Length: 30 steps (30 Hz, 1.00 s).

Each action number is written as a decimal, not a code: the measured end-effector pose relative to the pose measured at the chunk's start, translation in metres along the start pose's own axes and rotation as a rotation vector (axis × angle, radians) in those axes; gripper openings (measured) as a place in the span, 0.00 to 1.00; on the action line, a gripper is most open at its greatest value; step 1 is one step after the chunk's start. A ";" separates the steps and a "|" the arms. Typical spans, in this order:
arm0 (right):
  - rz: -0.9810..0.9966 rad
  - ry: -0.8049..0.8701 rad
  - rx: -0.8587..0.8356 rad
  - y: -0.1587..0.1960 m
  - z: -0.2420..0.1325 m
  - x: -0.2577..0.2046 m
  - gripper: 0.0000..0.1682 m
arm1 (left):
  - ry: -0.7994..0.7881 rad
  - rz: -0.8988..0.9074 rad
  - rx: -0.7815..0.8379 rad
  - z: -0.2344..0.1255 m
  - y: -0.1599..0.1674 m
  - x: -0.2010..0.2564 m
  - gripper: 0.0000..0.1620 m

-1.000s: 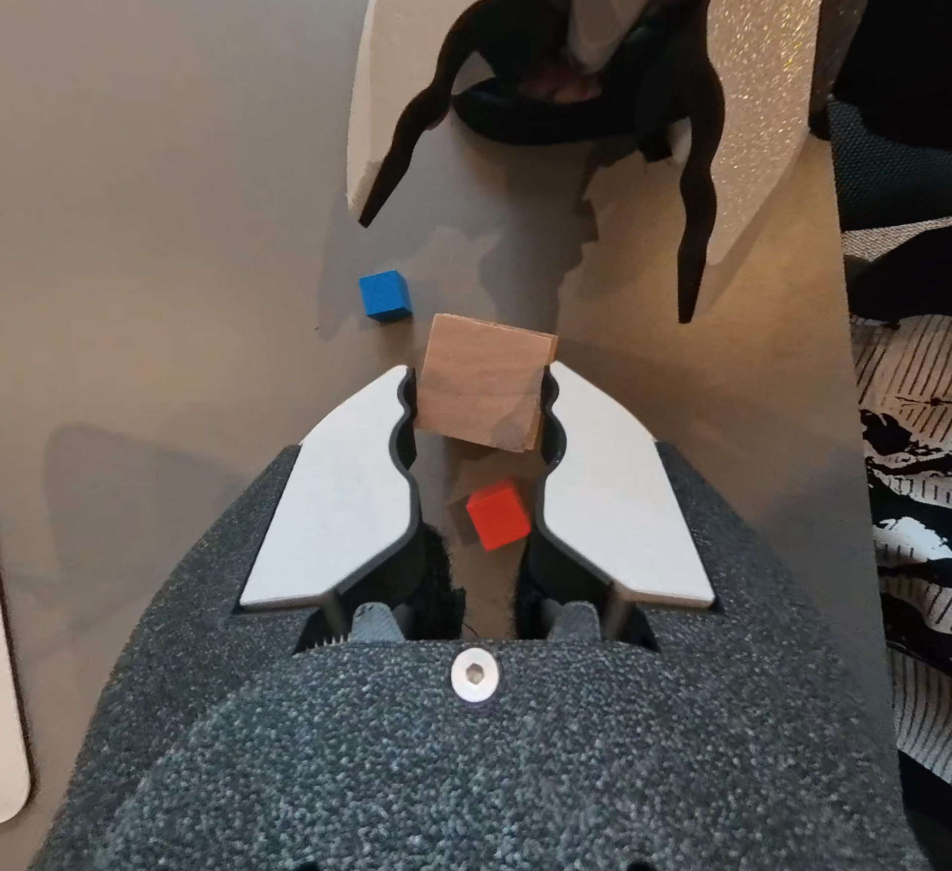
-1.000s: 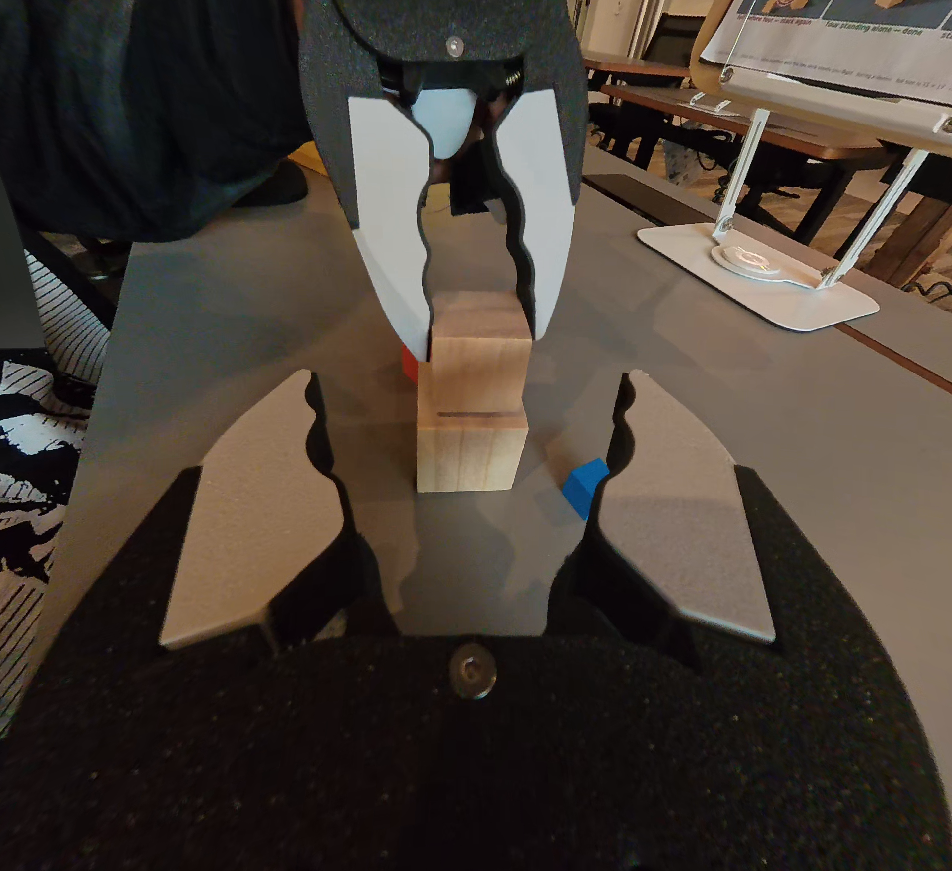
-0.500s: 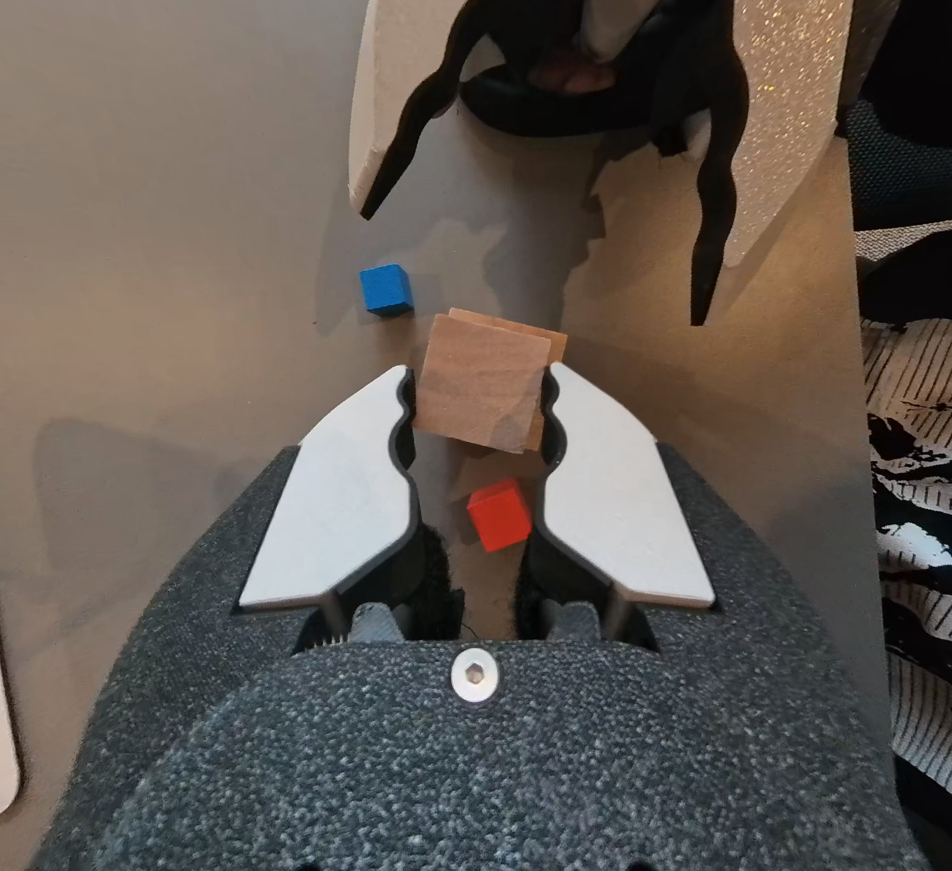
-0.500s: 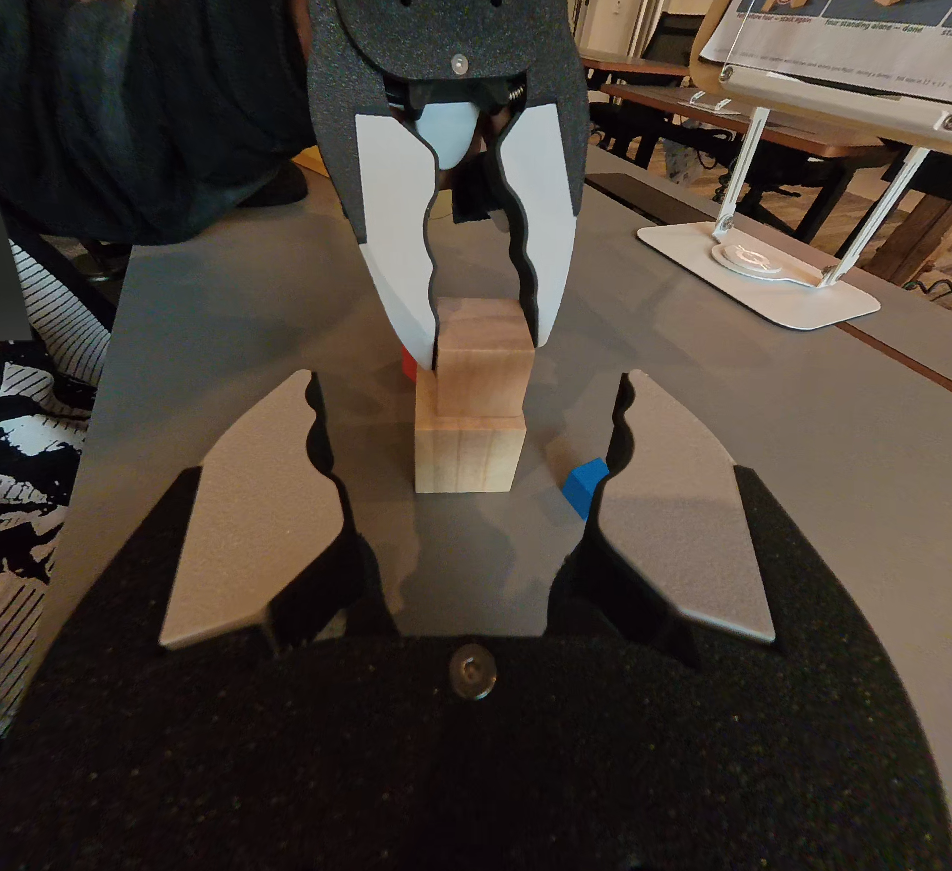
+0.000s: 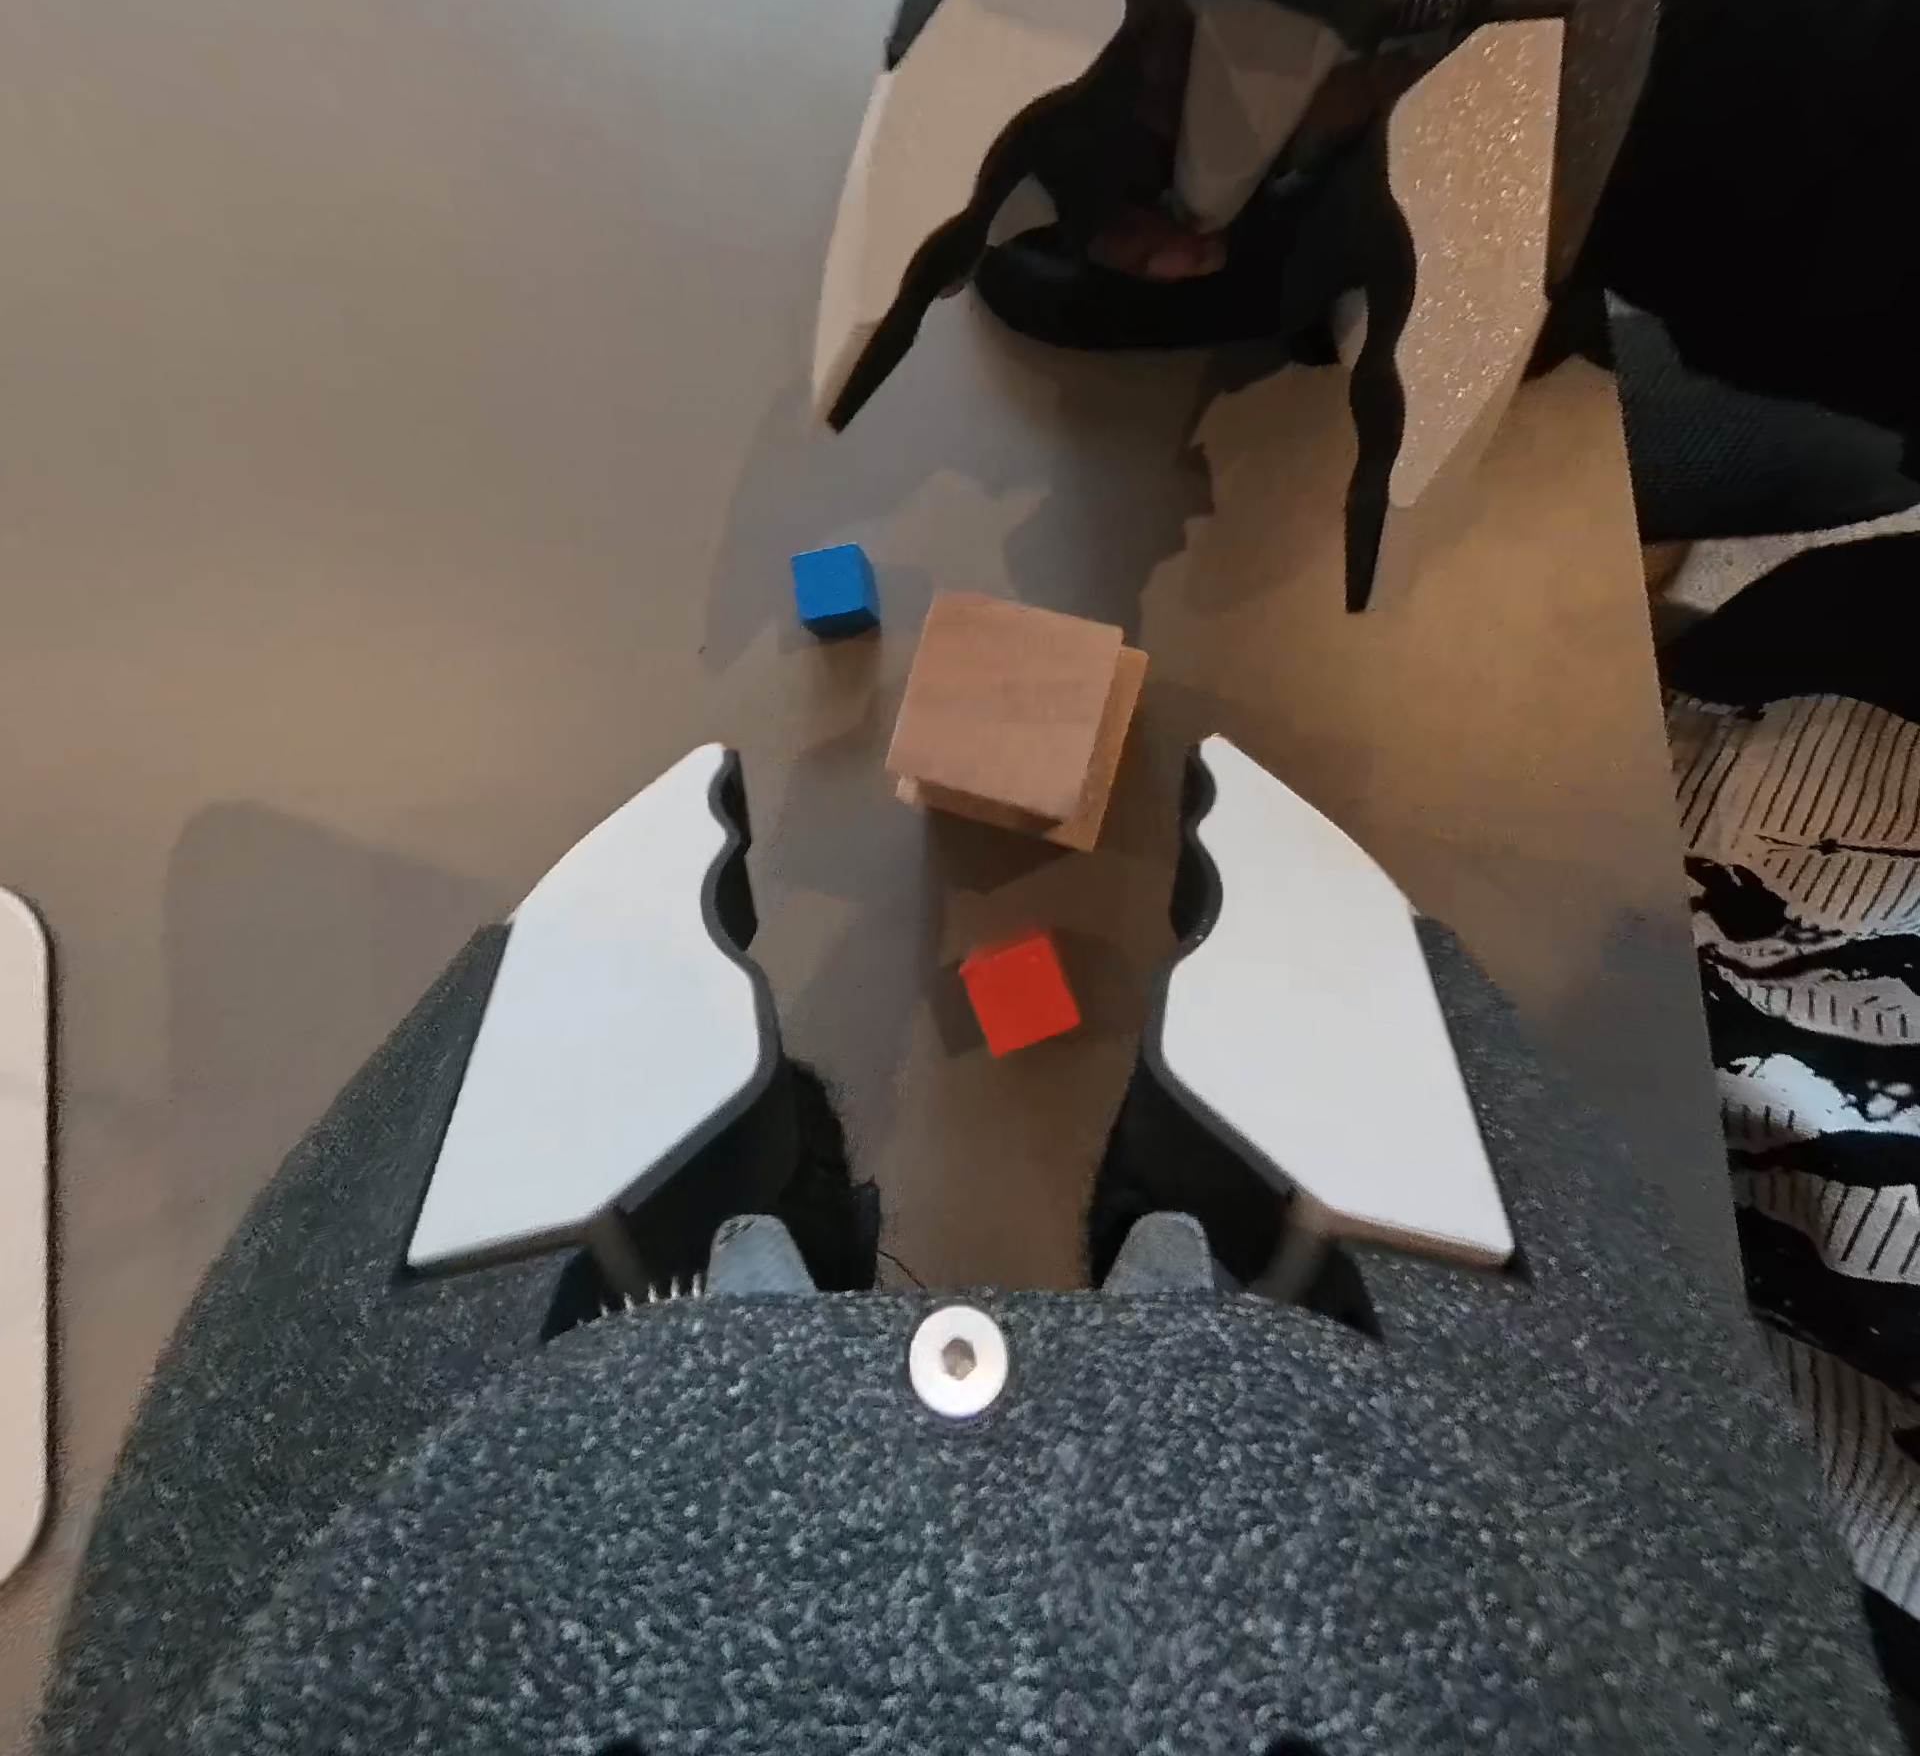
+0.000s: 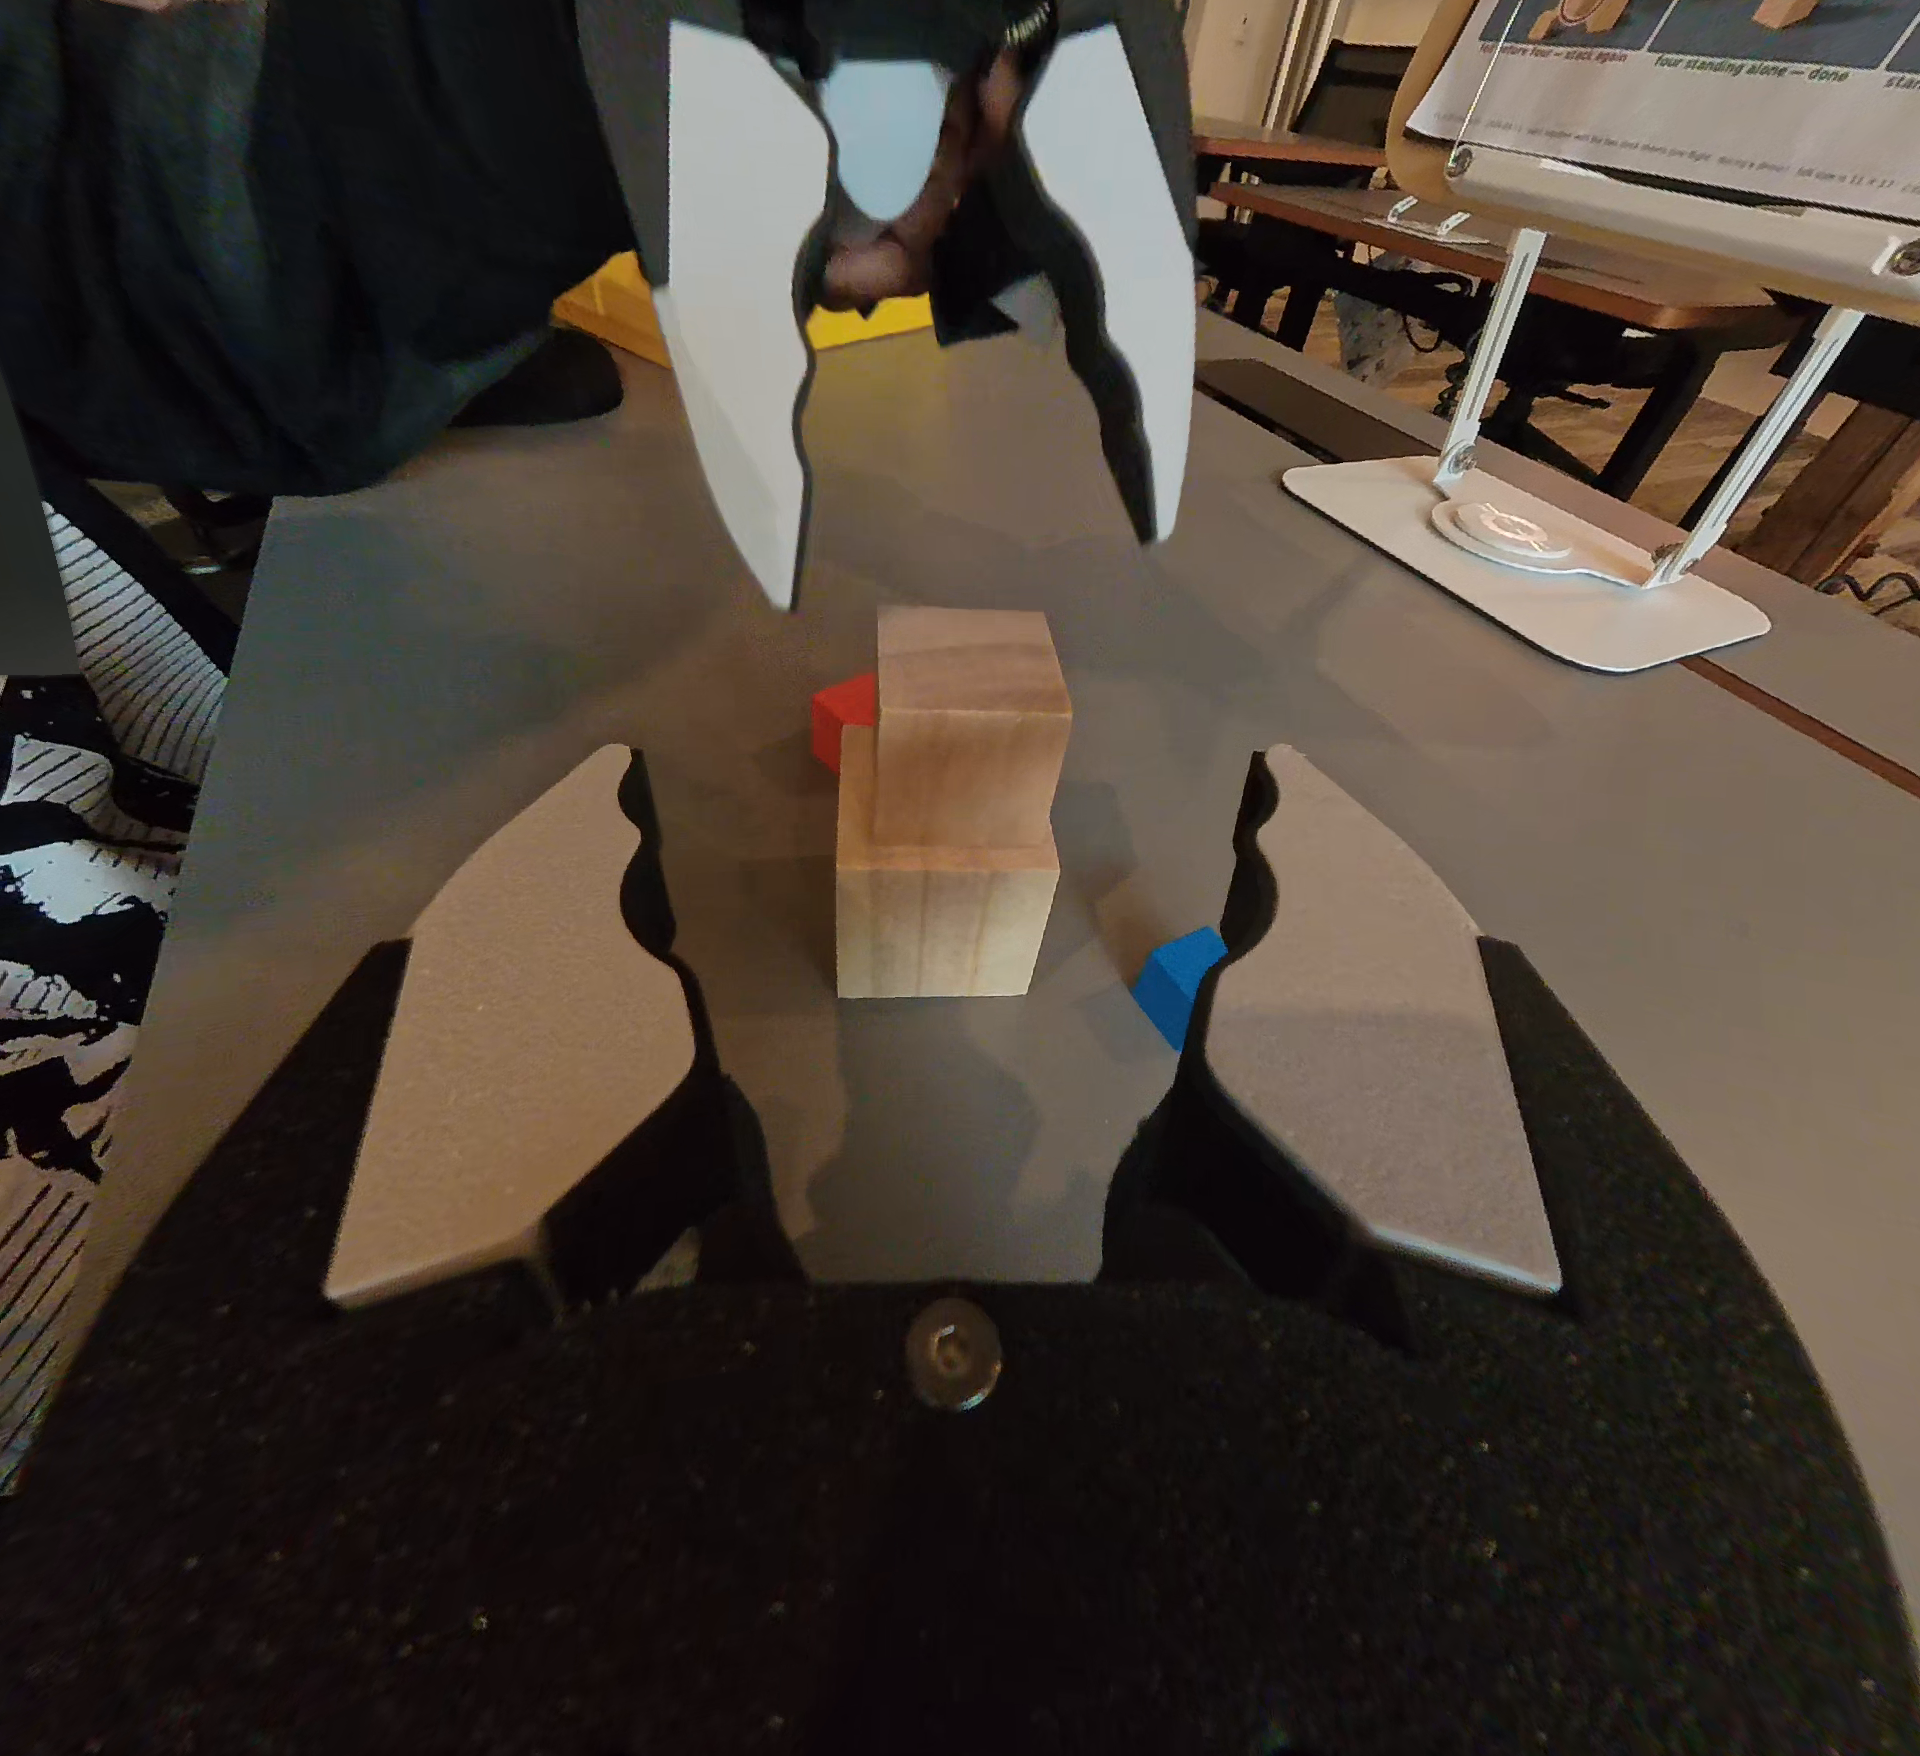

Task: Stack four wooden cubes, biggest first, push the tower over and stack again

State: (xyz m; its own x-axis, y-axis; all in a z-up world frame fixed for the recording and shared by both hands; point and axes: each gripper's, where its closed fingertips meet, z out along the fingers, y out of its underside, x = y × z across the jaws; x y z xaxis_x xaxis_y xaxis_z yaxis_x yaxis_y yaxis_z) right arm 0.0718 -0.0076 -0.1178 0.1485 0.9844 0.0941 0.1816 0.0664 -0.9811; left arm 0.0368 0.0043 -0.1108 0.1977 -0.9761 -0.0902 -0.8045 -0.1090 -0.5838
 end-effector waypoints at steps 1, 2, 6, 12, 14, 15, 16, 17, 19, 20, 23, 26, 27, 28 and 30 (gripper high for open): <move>0.001 -0.001 -0.002 0.000 0.000 0.000 0.62 | -0.015 -0.016 0.021 -0.006 0.003 -0.003 0.50; 0.001 -0.001 -0.004 0.001 0.000 0.000 0.62 | -0.033 -0.034 0.039 -0.013 0.007 -0.006 0.51; -0.002 -0.001 -0.007 0.001 0.001 0.000 0.62 | -0.096 -0.146 0.081 -0.030 0.033 -0.018 0.57; 0.000 -0.001 -0.006 0.001 0.000 0.000 0.62 | -0.136 -0.257 0.049 -0.021 0.080 -0.008 0.55; 0.001 0.001 -0.004 0.000 0.000 0.000 0.62 | -0.164 -0.266 0.023 -0.013 0.093 -0.005 0.54; 0.002 0.002 -0.001 0.000 0.000 0.000 0.62 | -0.172 -0.271 0.010 -0.009 0.097 -0.003 0.53; 0.002 0.003 0.002 0.000 -0.001 0.000 0.62 | -0.167 -0.277 0.006 -0.004 0.100 0.000 0.53; 0.004 0.004 0.005 0.000 -0.001 0.001 0.62 | -0.154 -0.283 0.008 0.000 0.101 0.004 0.53; 0.006 0.004 0.009 -0.001 -0.001 0.001 0.62 | -0.149 -0.288 0.007 0.007 0.102 0.006 0.52; 0.007 0.004 0.010 -0.001 -0.001 0.001 0.62 | -0.154 -0.285 0.003 0.009 0.103 0.006 0.51; 0.007 0.003 0.009 -0.001 -0.001 0.001 0.62 | -0.149 -0.282 0.006 0.014 0.103 0.005 0.49; 0.008 0.003 0.008 -0.001 -0.001 0.001 0.62 | -0.128 -0.282 0.017 0.021 0.102 0.006 0.45; 0.007 0.003 0.008 -0.001 -0.001 0.001 0.62 | -0.120 -0.280 0.016 0.023 0.102 0.007 0.44; 0.007 0.003 0.009 -0.001 -0.001 0.001 0.62 | -0.112 -0.278 0.016 0.025 0.102 0.008 0.43; 0.007 0.002 0.009 -0.001 -0.001 0.001 0.62 | -0.103 -0.276 0.024 0.029 0.101 0.009 0.39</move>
State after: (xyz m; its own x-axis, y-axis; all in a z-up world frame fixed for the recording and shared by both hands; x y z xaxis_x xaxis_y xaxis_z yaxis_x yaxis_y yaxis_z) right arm 0.0731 -0.0072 -0.1165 0.1520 0.9845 0.0876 0.1718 0.0610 -0.9832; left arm -0.0265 -0.0100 -0.1940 0.4638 -0.8859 -0.0060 -0.6992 -0.3619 -0.6166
